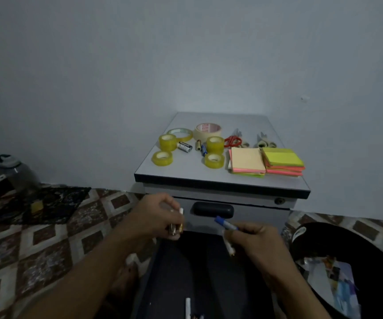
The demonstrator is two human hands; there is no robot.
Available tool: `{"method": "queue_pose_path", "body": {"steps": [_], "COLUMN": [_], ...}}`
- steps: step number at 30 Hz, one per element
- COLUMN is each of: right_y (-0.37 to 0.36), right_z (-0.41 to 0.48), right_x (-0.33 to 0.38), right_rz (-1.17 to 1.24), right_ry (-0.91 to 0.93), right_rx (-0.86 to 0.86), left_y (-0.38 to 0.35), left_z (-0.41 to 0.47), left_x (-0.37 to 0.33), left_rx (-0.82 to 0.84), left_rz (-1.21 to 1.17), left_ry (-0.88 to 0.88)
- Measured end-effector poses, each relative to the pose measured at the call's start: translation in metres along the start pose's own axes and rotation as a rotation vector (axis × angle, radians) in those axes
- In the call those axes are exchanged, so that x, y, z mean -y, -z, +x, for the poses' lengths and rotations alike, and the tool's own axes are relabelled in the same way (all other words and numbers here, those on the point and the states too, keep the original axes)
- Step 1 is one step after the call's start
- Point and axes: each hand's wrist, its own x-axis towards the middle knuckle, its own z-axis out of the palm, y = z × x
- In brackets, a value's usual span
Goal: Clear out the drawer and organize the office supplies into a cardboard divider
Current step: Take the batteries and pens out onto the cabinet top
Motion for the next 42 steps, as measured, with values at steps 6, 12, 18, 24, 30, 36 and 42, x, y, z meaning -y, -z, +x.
{"method": "queue_pose_path", "body": {"steps": [6, 12, 18, 24, 30, 36, 42], "right_y": [0.027, 0.043, 0.051, 0.061, 0.05, 0.027, -0.014], "right_z": [0.028, 0.068, 0.094, 0.109, 0.116, 0.132, 0.176], "right_x": [0.075, 0.114, 0.117, 0.11, 0.114, 0.14, 0.167], "right_rz": [0.114, 0.081, 0.035, -0.029, -0.102, -0.107, -0.168], "right_ry": [0.14, 0.182, 0.201, 0.201, 0.194, 0.191, 0.133], "right_rx": [-0.122, -0.178, -0.192, -0.249, -0.282, -0.245, -0.225], "left_y": [0.009, -0.009, -0.025, -0.027, -0.023, 0.01, 0.059], "left_z": [0.049, 0.119, 0.181, 0.196, 0.199, 0.187, 0.152], "left_x": [-0.096, -0.147, -0.151, -0.151, -0.148, -0.148, -0.132], "left_rx": [-0.086, -0.064, -0.17, -0.228, -0.202, -0.229, -0.245], "left_rz": [0.101, 0.4, 0.643, 0.709, 0.559, 0.429, 0.283], "left_ry": [-0.123, -0.065, 0.0, -0.083, -0.065, -0.102, -0.151]}}
